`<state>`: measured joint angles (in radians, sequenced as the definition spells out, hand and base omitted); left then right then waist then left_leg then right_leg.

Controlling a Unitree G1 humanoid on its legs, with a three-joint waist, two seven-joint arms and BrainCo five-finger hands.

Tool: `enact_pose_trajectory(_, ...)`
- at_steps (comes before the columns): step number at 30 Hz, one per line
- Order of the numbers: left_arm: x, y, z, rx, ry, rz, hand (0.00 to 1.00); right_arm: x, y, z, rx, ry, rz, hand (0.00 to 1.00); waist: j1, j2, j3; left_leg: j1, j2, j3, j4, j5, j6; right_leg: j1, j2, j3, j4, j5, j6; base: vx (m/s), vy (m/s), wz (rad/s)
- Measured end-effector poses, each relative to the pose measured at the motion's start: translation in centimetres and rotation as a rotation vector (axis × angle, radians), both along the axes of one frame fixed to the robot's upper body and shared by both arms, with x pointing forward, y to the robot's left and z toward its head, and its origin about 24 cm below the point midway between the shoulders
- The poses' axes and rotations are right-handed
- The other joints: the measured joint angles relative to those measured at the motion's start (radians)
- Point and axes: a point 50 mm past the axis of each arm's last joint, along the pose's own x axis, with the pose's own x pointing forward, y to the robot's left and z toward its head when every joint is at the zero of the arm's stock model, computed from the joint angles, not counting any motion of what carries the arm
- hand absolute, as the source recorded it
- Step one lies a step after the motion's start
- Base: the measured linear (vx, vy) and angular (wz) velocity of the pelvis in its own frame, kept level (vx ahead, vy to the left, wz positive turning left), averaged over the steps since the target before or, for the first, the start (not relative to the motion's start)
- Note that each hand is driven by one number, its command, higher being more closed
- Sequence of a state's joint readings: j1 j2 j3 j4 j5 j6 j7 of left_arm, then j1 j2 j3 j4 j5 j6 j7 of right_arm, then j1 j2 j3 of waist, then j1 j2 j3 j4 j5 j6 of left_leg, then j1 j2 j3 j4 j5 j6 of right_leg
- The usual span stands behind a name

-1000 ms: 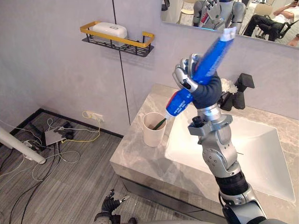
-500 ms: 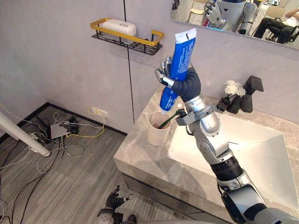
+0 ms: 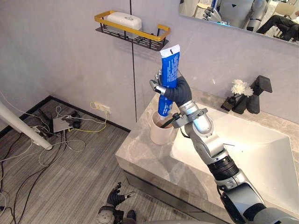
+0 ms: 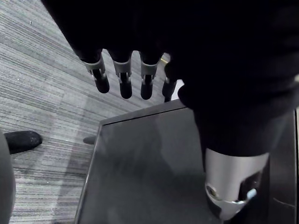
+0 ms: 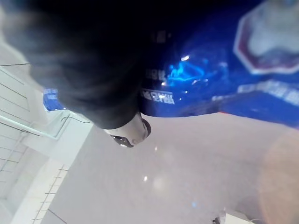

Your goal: Organize washtable

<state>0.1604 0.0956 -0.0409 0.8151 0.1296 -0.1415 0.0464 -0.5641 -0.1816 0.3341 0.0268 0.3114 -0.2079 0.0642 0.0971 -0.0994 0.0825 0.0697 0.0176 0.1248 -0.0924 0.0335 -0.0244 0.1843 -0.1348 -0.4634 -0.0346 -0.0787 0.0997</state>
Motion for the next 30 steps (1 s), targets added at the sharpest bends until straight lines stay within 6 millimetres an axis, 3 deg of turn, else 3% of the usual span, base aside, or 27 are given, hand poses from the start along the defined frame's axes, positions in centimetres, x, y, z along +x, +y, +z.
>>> enact_pose_trajectory(16, 0.3, -0.1, 0.1, 0.001, -0.006, -0.011, 0.0, 0.1, -0.3, -2.6, -0.018, 0.089, -0.031, 1.0, 0.0, 0.003, 0.014, -0.002, -0.001, -0.003, 0.0, 0.0, 0.0, 0.0, 0.0, -0.003, 0.0, 0.0, 0.0, 0.0, 0.0, 0.0)
enact_pose_trajectory(28, 0.3, -0.1, 0.1, 0.001, -0.006, -0.011, 0.0, -0.2, 0.6, -4.2, -0.038, 0.141, -0.023, 1.0, 0.001, 0.005, 0.016, -0.005, -0.002, -0.011, 0.0, 0.0, 0.0, 0.0, -0.001, -0.01, 0.0, -0.001, 0.0, 0.0, 0.0, 0.01)
enact_pose_trajectory(29, 0.3, -0.1, 0.1, 0.001, -0.007, -0.011, 0.0, -0.2, 0.6, -4.3, -0.044, 0.146, -0.024, 0.0, 0.001, 0.005, 0.017, -0.005, -0.002, -0.011, 0.0, 0.0, 0.0, 0.0, -0.001, -0.011, 0.0, -0.002, 0.0, 0.0, 0.0, 0.0)
enact_pose_trajectory(30, 0.3, -0.1, 0.1, 0.0, -0.007, -0.011, 0.0, -0.1, 0.6, -4.3, -0.052, 0.148, -0.027, 0.0, 0.001, 0.006, 0.019, -0.005, -0.002, -0.011, 0.0, 0.0, 0.0, 0.0, -0.001, -0.011, 0.0, -0.002, 0.0, 0.0, 0.0, 0.0)
